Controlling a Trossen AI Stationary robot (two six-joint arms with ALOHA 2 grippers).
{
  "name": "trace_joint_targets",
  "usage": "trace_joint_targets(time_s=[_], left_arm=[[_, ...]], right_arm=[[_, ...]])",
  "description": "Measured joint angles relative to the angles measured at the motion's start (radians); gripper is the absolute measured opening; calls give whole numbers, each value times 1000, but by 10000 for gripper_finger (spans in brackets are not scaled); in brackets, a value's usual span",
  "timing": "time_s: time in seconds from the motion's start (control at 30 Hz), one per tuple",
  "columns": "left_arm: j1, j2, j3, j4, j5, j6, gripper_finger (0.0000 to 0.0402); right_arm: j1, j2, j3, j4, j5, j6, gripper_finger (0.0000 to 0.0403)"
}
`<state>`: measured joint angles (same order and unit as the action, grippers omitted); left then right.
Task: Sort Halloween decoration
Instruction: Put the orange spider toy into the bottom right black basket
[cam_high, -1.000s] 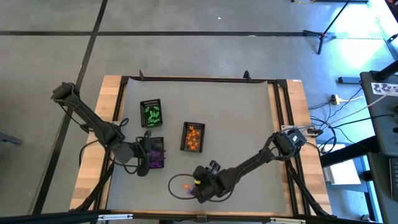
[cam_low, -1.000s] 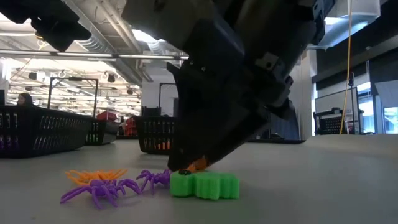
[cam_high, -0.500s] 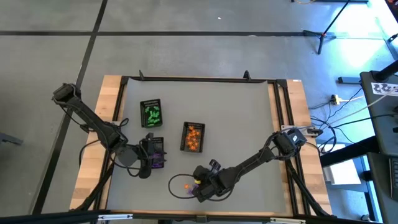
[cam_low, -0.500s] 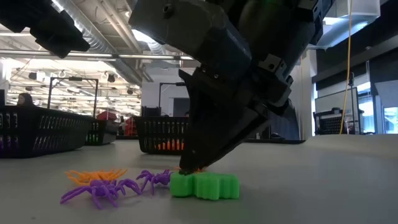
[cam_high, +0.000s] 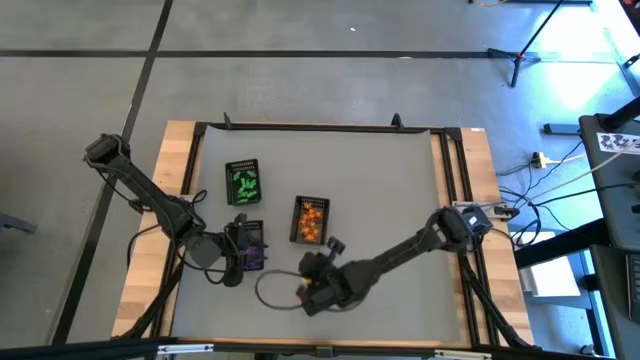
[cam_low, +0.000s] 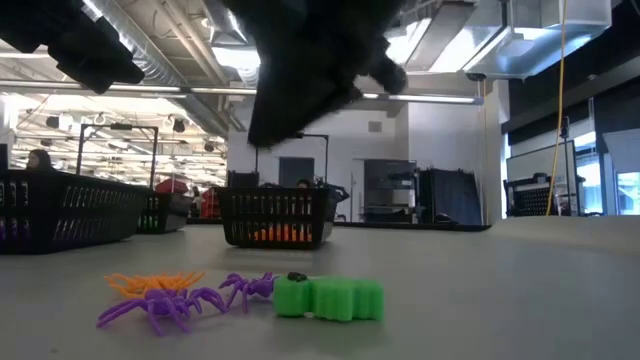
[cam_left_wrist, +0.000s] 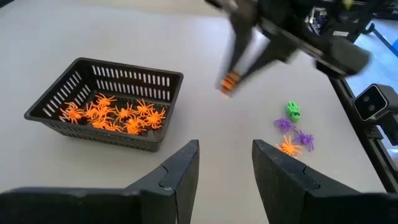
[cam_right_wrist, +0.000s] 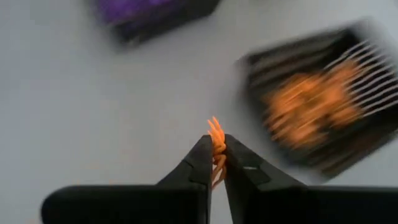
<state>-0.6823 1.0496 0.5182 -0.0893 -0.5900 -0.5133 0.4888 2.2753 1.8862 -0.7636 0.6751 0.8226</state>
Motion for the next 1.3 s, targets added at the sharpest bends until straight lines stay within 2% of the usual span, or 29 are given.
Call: trace_joint_targets(time_s=[0.1, 0.2, 0.33, 0.53, 0.6, 0.73, 0.83, 0.9, 1.07, 1.17, 1.3], left_arm=[[0, 0, 0, 0, 1, 0, 140], [0, 0, 0, 0, 7, 0, 140], [0, 0, 0, 0, 31, -1, 140], [0, 0, 0, -8, 34, -1, 140], [0, 0, 0, -12, 35, -1, 140], [0, 0, 0, -33, 34, -1, 140], [0, 0, 0, -48, 34, 0, 140], [0, 0, 0, -56, 34, 0, 140], [0, 0, 0, -53, 28, -1, 140], [0, 0, 0, -50, 27, -1, 140], [0, 0, 0, -21, 26, -1, 140]], right_arm=[[-36, 0, 46, -78, 117, -21, 24], [-84, -1, 55, -124, 137, -28, 24], [-165, 0, 54, -194, 38, -37, 53], [-231, 0, 56, -210, -94, -57, 142], [-230, 0, 66, -210, -104, -69, 167], [-193, 0, 77, -214, -99, -71, 190], [-115, 0, 88, -184, -99, -76, 192], [-53, 0, 86, -122, -94, -94, 193], [75, 22, 30, 175, -78, -185, 193], [100, 64, 17, 285, -94, -219, 193], [96, 115, 16, 327, -153, -210, 193]])
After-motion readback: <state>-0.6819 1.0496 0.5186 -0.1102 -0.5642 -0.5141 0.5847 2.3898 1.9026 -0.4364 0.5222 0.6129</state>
